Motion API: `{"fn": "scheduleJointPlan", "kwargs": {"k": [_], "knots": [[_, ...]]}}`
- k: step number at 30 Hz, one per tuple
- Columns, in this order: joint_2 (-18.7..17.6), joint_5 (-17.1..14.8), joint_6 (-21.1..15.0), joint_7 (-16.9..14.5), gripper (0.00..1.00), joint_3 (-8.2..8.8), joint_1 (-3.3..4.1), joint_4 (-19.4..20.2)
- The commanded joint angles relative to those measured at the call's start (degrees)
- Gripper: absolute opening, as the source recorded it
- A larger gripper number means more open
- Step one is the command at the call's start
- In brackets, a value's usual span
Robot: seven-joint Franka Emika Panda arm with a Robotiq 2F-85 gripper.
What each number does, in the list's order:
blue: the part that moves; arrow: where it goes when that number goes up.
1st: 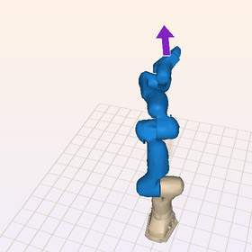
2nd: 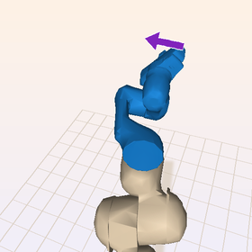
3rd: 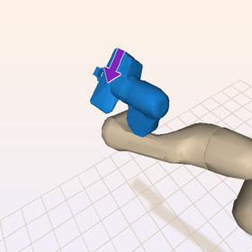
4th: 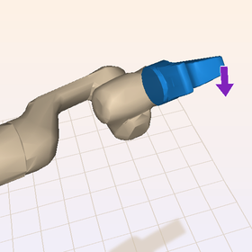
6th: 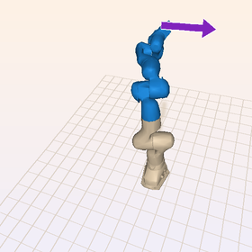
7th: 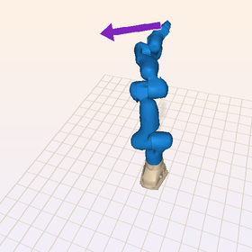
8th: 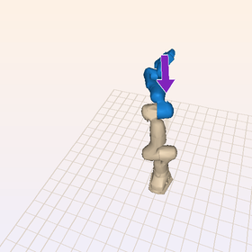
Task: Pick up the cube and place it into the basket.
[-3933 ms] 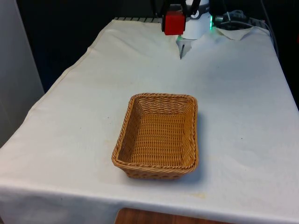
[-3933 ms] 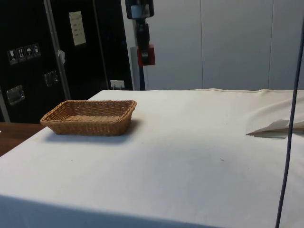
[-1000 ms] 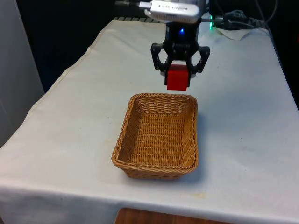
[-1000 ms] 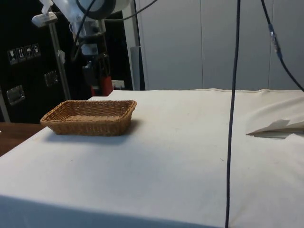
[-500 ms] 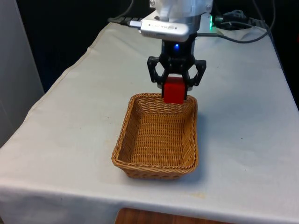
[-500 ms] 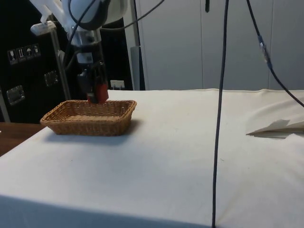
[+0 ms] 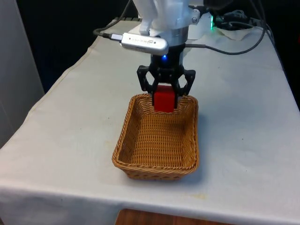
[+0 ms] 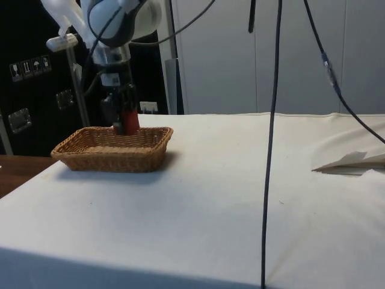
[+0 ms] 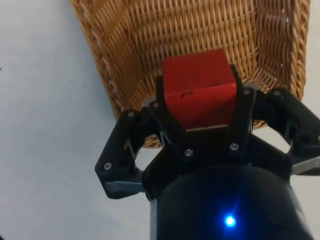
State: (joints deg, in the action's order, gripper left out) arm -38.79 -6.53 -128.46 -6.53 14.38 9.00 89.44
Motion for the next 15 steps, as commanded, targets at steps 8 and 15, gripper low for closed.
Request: {"fn": "scheduleJointPlan", "kwargs": {"k": [8, 15], "knots": [[-1.3, -0.3, -0.3, 0.6, 0.01, -0.11, -0.11, -1.1], [-3.4, -0.5, -0.7, 1.3, 0.01, -0.11, -0.34, -2.8]]}}
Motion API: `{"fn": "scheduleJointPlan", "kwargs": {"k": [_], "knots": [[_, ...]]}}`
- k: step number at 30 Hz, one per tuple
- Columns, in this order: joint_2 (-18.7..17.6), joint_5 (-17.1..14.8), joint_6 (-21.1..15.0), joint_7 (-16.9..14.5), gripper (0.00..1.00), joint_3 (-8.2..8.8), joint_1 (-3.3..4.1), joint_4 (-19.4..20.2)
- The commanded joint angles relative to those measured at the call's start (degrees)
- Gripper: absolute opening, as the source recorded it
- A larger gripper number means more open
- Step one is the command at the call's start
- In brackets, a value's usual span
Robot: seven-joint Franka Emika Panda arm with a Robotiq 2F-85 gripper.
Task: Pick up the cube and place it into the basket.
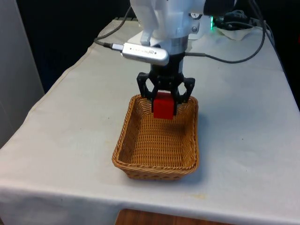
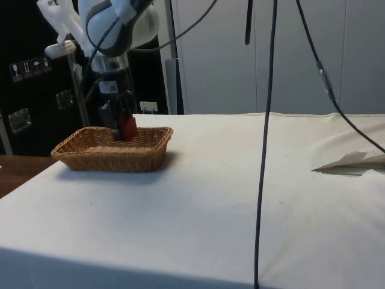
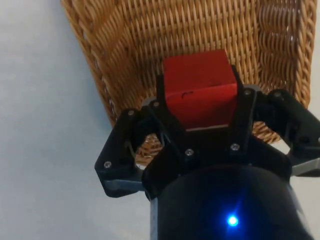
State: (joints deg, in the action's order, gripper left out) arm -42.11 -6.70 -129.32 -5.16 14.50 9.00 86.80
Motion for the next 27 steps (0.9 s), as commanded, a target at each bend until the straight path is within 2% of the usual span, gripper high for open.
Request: {"fn": "scheduleJointPlan", "kwargs": {"k": [1, 5, 11, 13, 14, 27], "knots": [[-0.8, -0.5, 0.1, 0.1, 0.01, -0.17, -0.34, -0.9], [-1.6, -0.5, -0.1, 0.3, 0.01, 0.29, -0.06, -1.5], [-3.8, -1.1, -0.4, 1.1, 0.01, 0.29, -0.23, -3.4], [-3.8, -0.8, -0.3, 1.1, 0.01, 0.4, -0.06, -3.3], [-4.2, -1.1, -0.5, 1.4, 0.01, 0.29, -0.23, -3.7], [-6.1, -1.0, -1.7, 2.7, 0.01, 0.34, -0.17, -4.6]]}}
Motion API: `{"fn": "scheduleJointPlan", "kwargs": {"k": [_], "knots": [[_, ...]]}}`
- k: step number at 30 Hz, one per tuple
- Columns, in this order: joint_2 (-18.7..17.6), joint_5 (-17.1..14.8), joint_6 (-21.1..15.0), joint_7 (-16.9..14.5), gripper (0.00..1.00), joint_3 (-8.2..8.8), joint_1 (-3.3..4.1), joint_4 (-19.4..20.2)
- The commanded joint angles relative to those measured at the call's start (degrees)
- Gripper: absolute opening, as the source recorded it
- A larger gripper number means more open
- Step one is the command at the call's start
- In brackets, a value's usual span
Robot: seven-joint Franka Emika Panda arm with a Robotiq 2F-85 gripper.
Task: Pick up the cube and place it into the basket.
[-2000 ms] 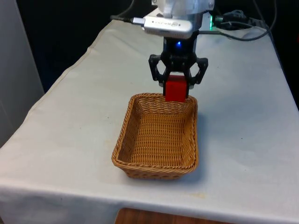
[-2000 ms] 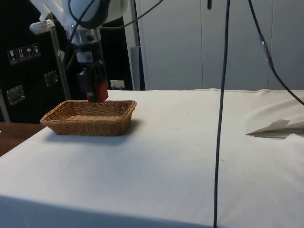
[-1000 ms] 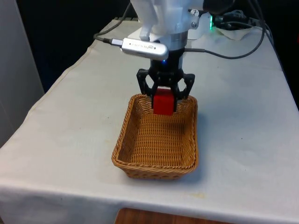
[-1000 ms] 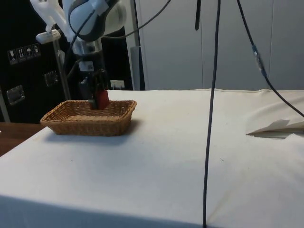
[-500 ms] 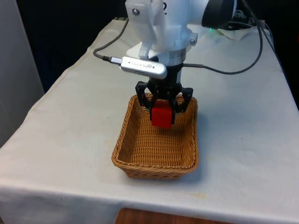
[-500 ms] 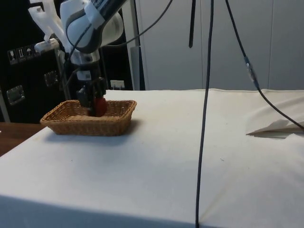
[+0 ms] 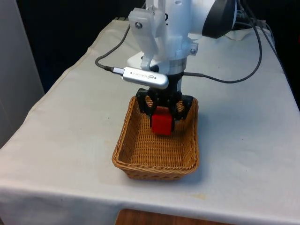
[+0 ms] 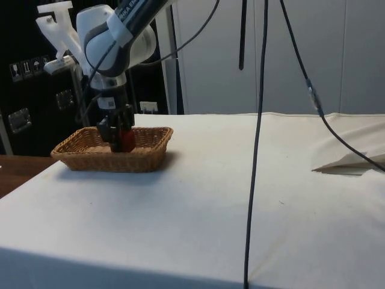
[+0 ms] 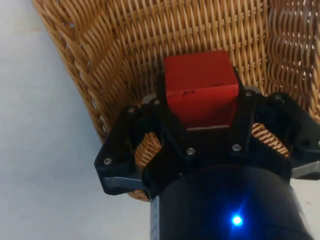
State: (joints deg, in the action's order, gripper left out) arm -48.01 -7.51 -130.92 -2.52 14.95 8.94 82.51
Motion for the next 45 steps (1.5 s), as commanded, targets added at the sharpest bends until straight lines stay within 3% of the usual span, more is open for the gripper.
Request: {"fn": "scheduleJointPlan", "kwargs": {"k": [1, 4, 5, 8, 10, 12, 22, 29, 45], "knots": [[-0.2, -0.2, -0.1, 0.1, 0.01, -0.11, -0.06, -0.3], [-0.3, -0.1, -0.1, 0.1, 0.09, -0.06, -0.06, -0.3], [-0.3, -0.1, -0.1, 0.1, 0.17, -0.06, -0.06, -0.3], [-0.3, -0.1, -0.1, 0.1, 0.45, -0.06, -0.06, -0.3], [-0.3, -0.1, 0.0, 0.1, 0.79, -0.06, -0.06, -0.3], [-0.1, 0.0, 0.0, 0.1, 0.97, 0.0, 0.0, -0.1], [-0.1, 0.0, 0.0, 0.1, 1.0, 0.0, 0.0, -0.1], [2.1, 0.0, 2.8, 0.0, 1.0, 0.57, 0.06, -0.9], [4.1, 0.1, 4.1, 0.0, 1.0, 0.86, 0.23, -0.9]]}}
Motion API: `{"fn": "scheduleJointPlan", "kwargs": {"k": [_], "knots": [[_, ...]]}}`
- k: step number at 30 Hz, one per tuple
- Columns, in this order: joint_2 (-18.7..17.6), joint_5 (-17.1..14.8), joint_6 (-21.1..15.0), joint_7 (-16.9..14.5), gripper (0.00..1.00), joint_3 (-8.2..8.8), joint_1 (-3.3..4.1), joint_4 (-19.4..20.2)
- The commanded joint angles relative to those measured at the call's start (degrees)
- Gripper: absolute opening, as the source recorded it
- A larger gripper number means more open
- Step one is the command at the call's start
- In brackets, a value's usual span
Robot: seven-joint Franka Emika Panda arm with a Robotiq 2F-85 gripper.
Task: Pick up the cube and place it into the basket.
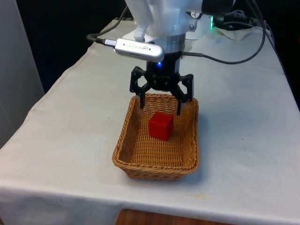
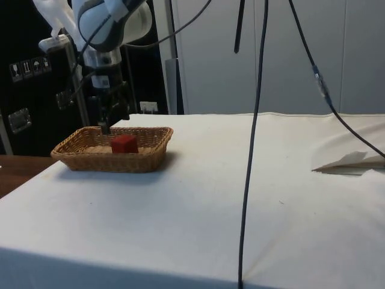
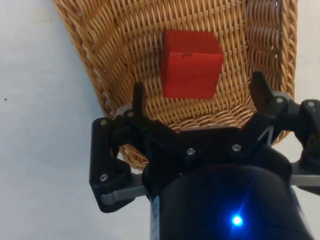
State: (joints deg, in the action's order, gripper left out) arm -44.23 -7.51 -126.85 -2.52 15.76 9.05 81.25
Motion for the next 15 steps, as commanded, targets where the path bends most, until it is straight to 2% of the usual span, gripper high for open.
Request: {"fn": "scheduleJointPlan", "kwargs": {"k": [1, 6, 13, 15], "knots": [[0.5, 0.1, 0.1, 0.0, 1.0, 0.06, 0.11, 0.4], [0.6, 0.0, 0.1, -0.1, 1.0, 0.0, 0.0, 0.1], [3.3, 0.4, 0.5, -0.1, 1.0, 0.29, 0.34, 1.9], [3.2, 0.2, 0.7, -0.1, 1.0, 0.11, 0.11, 1.7]]}}
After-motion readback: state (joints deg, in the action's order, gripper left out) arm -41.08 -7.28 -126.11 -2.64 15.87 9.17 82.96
